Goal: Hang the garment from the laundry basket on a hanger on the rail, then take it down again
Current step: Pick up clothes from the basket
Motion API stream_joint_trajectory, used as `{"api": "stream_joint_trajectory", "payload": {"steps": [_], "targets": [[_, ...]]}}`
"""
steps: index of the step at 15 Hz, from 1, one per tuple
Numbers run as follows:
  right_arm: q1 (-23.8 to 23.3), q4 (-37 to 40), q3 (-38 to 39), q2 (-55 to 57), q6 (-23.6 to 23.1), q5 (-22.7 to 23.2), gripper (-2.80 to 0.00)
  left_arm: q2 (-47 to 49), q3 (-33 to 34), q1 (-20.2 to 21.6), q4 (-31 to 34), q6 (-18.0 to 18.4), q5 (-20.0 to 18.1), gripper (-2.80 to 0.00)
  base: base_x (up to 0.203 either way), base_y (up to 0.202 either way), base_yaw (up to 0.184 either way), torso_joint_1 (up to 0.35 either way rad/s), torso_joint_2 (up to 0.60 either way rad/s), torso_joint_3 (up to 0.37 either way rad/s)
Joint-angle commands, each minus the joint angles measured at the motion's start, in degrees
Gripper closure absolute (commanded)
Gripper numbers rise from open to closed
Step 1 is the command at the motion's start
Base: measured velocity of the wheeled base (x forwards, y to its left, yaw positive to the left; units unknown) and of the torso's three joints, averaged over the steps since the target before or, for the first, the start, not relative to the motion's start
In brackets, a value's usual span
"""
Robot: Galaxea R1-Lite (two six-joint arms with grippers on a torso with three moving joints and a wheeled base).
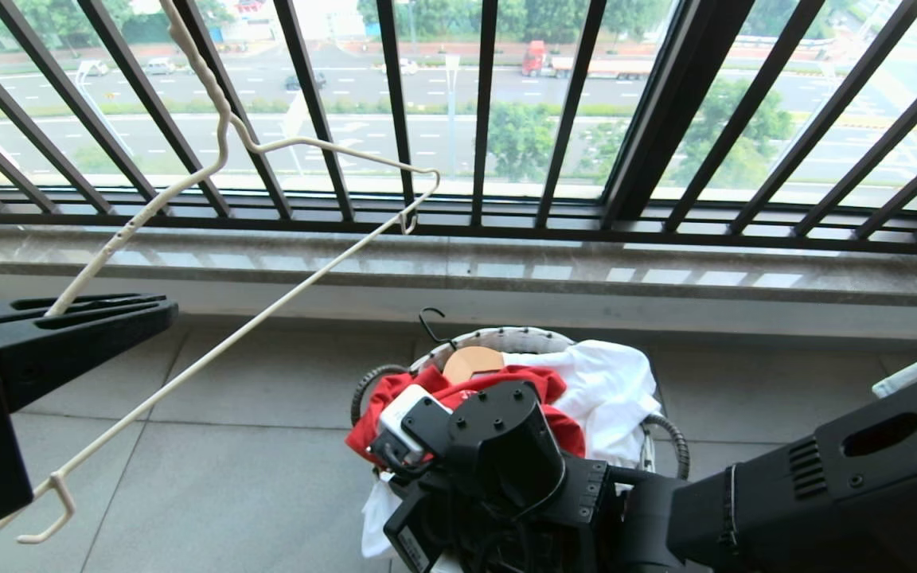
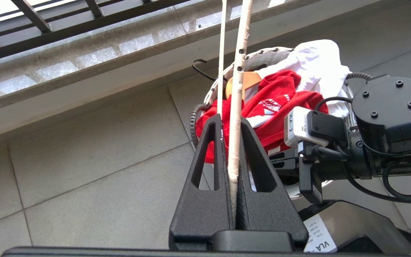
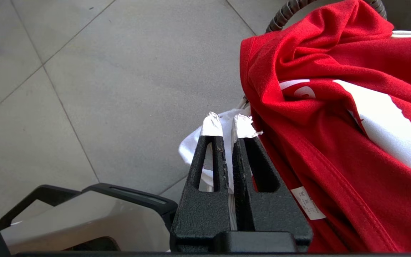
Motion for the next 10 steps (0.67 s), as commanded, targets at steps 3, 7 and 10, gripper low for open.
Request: {"api": "stream_joint_trajectory", "payload": {"steps": [3, 7, 10], "targets": [[-0.1, -5.3, -2.0, 5.1, -3.3, 0.0, -2.8, 0.0, 0.2, 0.0, 0.1, 0.0, 0.1, 0.0, 0.0, 0.0, 0.0, 0.0, 0.0, 0.0], [-1.0, -6.6, -7.7, 9.5, -4.6, -0.9, -2.8, 0.4, 0.7, 0.0, 0.0, 0.0, 0.0, 0.0, 0.0, 0.0, 0.0, 0.0, 0.0, 0.0], [-3.1, -6.6, -11.0, 12.7, -5.1, -1.6, -2.8, 0.6, 0.8, 0.0, 0.0, -0.1, -0.1, 0.0, 0.0, 0.0, 0.0, 0.0, 0.0, 0.0]]}}
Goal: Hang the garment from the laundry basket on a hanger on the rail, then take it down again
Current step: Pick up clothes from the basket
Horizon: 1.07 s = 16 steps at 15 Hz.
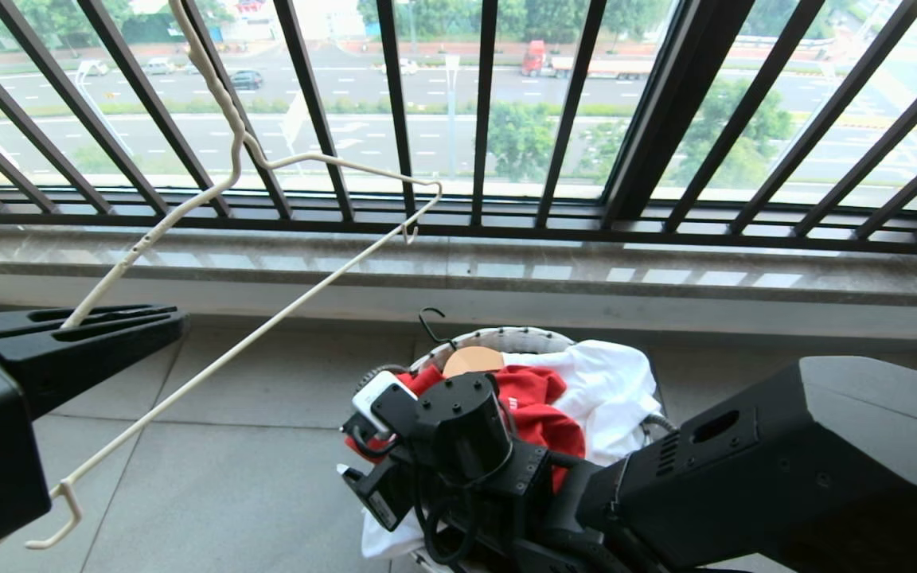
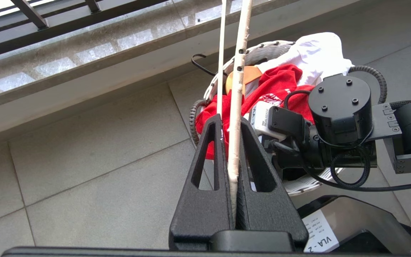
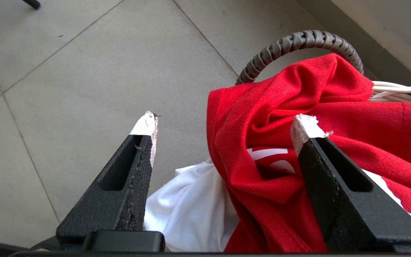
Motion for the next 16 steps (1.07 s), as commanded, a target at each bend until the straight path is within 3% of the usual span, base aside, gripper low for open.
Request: {"api": "stream_joint_trajectory", "payload": {"steps": [1, 3, 4, 10, 16], "targets": [[-1.6, -0.2, -2.6, 3.4, -0.6, -0.6, -2.8, 0.2, 0.1, 0.0, 0.1, 0.0, 0.2, 0.0, 0.0, 0.0, 0.0, 0.0, 0.0, 0.0], [-2.5, 0.2, -4.3, 5.1, -0.6, -0.9, -2.8, 0.3, 0.3, 0.0, 0.0, -0.1, 0.2, 0.0, 0.0, 0.0, 0.0, 0.0, 0.0, 0.0], [-2.8, 0.2, -4.7, 5.6, -0.6, -1.0, 0.0, 0.3, 0.3, 0.0, 0.0, 0.0, 0.2, 0.0, 0.0, 0.0, 0.0, 0.0, 0.0, 0.0], [-3.3, -0.1, -4.6, 4.0, -0.2, -2.8, 0.0, 0.3, 0.4, 0.0, 0.0, 0.0, 0.2, 0.0, 0.0, 0.0, 0.0, 0.0, 0.0, 0.0], [-4.8, -0.4, 1.1, -3.4, 1.4, -3.4, 0.0, 0.3, 0.5, 0.0, 0.0, 0.0, 0.2, 0.0, 0.0, 0.0, 0.0, 0.0, 0.0, 0.0]]}}
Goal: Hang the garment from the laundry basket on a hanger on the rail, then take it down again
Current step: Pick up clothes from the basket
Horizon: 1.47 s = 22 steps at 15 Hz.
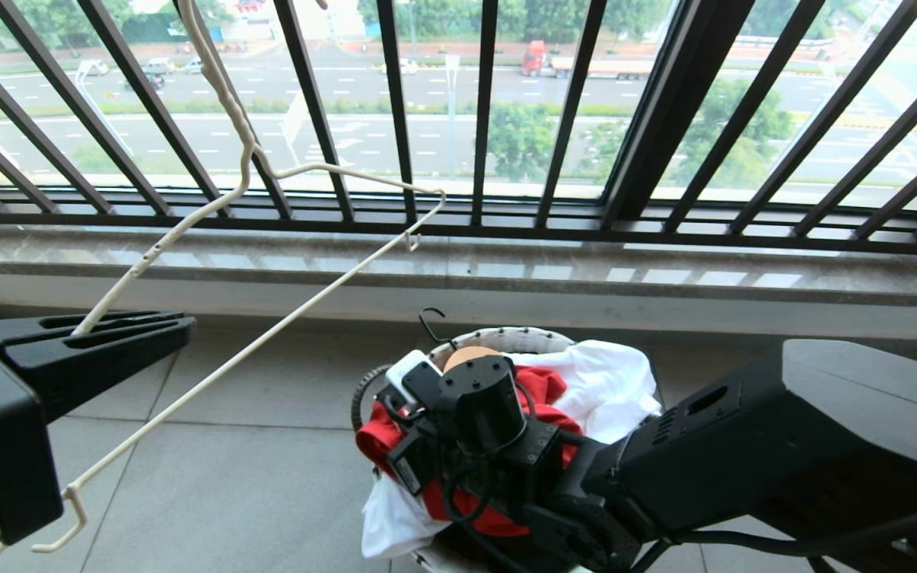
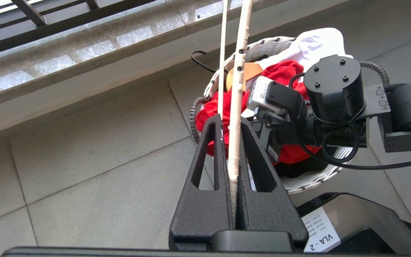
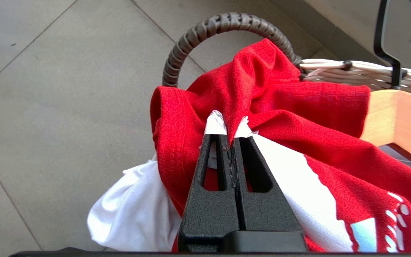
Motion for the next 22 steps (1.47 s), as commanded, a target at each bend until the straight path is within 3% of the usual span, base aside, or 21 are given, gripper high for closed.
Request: {"api": "stream_joint_trajectory", "payload": {"steps": [1, 7, 9, 11, 15, 18, 20, 22], "targets": [[-1.2, -0.3, 2.1, -6.1, 1.5, -0.3, 0.0, 0.0, 0.0, 0.0, 0.1, 0.1, 0.2, 0.0, 0.0, 0.0, 0.0, 0.0, 0.0, 0.0], [-6.2, -0.2, 13.0, -21.2, 4.6, -2.0, 0.0, 0.0, 0.0, -0.1, 0.1, 0.2, 0.4, 0.0, 0.0, 0.0, 0.0, 0.0, 0.0, 0.0], [-8.3, 1.4, 14.5, -24.2, 2.3, -3.5, 0.0, 0.1, 0.0, 0.0, 0.1, 0.2, 0.3, 0.0, 0.0, 0.0, 0.0, 0.0, 0.0, 0.0], [-9.8, 7.5, 14.9, -28.0, 0.0, -3.7, 0.0, 0.4, 0.1, 0.0, 0.1, 0.2, 0.3, 0.0, 0.0, 0.0, 0.0, 0.0, 0.0, 0.0], [-10.9, 28.6, 15.1, -31.9, -4.8, -3.8, 0.0, 0.6, 0.6, 0.0, 0.0, 0.2, 0.3, 0.0, 0.0, 0.0, 0.0, 0.0, 0.0, 0.0], [-11.4, 26.4, 15.2, -24.3, -5.0, -3.6, 0.0, 0.5, 0.5, -0.1, 0.0, 0.2, 0.4, 0.0, 0.0, 0.0, 0.0, 0.0, 0.0, 0.0], [-11.9, 19.4, 15.4, -19.0, -5.0, -3.3, 0.0, 0.4, 0.4, 0.0, 0.0, 0.2, 0.4, 0.0, 0.0, 0.0, 0.0, 0.0, 0.0, 0.0], [-11.7, 13.5, 15.5, -17.7, -3.7, 0.5, 0.0, 0.4, 0.4, 0.0, 0.0, 0.2, 0.4, 0.0, 0.0, 0.0, 0.0, 0.0, 0.0, 0.0]]}}
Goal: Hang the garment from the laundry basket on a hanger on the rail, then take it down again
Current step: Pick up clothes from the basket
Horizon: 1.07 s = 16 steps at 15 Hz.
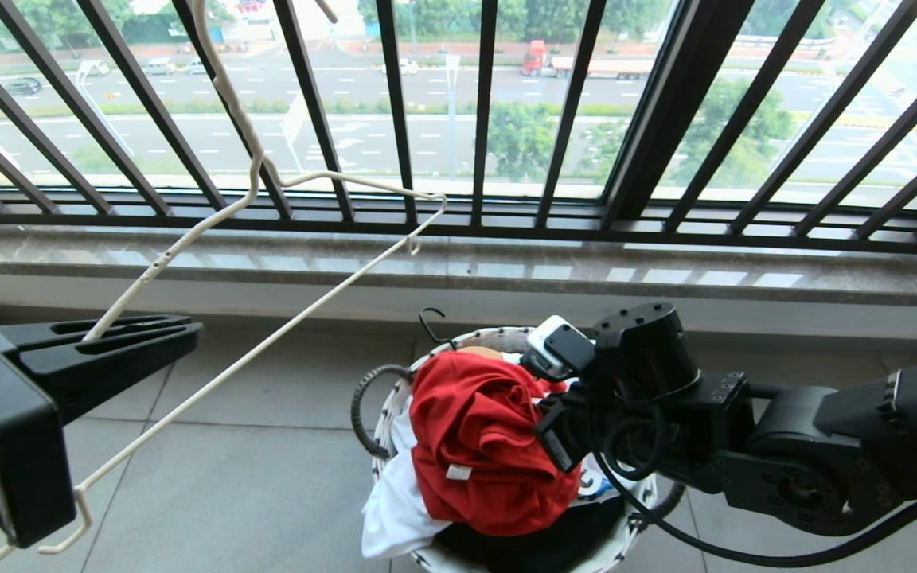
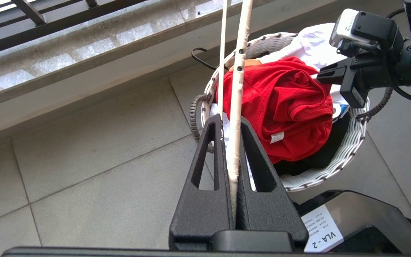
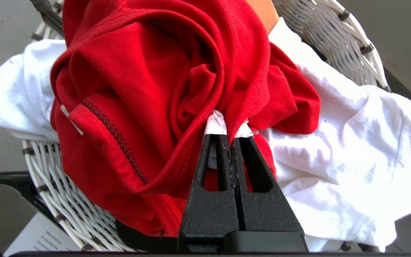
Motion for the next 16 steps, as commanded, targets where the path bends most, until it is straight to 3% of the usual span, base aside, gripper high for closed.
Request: {"api": "stream_joint_trajectory", "payload": {"steps": [1, 4, 5, 12, 16], "targets": [[0.8, -3.8, 0.2, 3.4, 2.9, 3.1, 0.0, -0.1, 0.1, 0.1, 0.1, 0.0, 0.2, 0.0, 0.0, 0.0, 0.0, 0.0, 0.0, 0.0], [1.7, -4.0, 0.5, 1.8, 4.3, 3.9, 0.0, -0.3, 0.0, 0.1, 0.1, -0.1, 0.1, 0.0, 0.0, 0.0, 0.0, 0.0, 0.0, 0.0], [1.8, -3.9, 1.1, 1.0, 3.9, 4.0, -2.8, -0.2, 0.1, 0.1, 0.1, -0.2, 0.0, 0.0, 0.0, 0.0, 0.0, 0.0, 0.0, 0.0], [0.1, 6.1, 1.9, -6.6, -1.9, 4.0, -2.8, 0.2, 0.2, 0.2, 0.2, -0.3, -0.2, 0.0, 0.0, 0.0, 0.0, 0.0, 0.0, 0.0], [-1.1, 7.5, 1.0, -9.4, -1.9, 5.7, -2.8, 0.6, 0.2, 0.2, 0.2, -0.4, -0.2, 0.0, 0.0, 0.0, 0.0, 0.0, 0.0, 0.0]]}}
